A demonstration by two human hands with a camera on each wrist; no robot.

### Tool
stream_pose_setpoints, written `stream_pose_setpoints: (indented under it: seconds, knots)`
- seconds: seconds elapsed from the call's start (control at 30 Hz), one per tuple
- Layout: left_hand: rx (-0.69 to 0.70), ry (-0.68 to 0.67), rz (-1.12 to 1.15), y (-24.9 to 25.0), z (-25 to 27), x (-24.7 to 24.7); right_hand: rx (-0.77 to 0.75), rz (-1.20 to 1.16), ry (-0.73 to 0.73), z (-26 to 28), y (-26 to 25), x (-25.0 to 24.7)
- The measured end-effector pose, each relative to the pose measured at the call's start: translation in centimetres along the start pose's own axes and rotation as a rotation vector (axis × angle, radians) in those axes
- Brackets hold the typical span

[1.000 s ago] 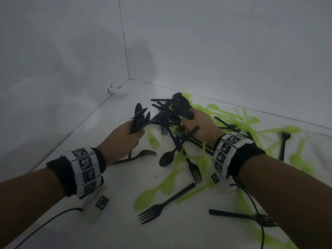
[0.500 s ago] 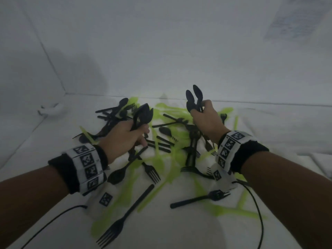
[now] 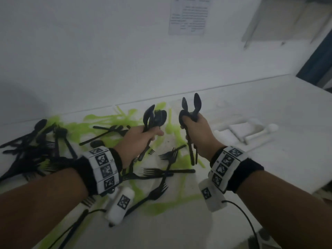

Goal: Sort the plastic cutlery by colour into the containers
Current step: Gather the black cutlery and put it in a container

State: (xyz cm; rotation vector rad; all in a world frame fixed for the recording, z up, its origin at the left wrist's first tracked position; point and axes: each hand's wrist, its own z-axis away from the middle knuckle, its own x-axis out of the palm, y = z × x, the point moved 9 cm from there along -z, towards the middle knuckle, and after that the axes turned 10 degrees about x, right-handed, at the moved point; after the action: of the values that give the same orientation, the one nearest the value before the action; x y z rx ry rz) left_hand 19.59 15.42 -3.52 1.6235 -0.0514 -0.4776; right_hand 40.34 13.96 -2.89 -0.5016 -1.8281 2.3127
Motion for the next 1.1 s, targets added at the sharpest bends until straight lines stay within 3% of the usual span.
stream_pose_setpoints:
  seconds: [0.1, 0.43, 0.77, 0.87, 1.03, 1.1]
  knots:
    - [-0.026, -0.011, 0.038, 0.3, -0.7, 3.4, 0.112, -0.138, -0.033, -0.1, 1.5, -1.5]
    - [-0.093, -0.037, 0.153, 2.1, -0.9, 11.4, 0.162, -0.368, -0.226, 0.1, 2.3, -4.9]
    - [-0.128, 0.094, 0.034, 2.2, 2.6, 10.4, 0.229, -0.359, -0.526, 0.8, 3.7, -2.0]
    - [-0.154, 0.132, 0.067, 2.2, 4.0, 9.8, 0.229, -0.392, -0.497, 1.0, 4.0, -1.0]
    - [-0.156, 0.256, -0.008, 2.0, 5.3, 6.9, 0.23, -0.406, -0.2, -0.8, 4.3, -2.6]
    - [-0.182, 0.284, 0.071, 1.4, 5.1, 5.7, 0.254, -0.392, -0.184, -1.3, 4.3, -2.7]
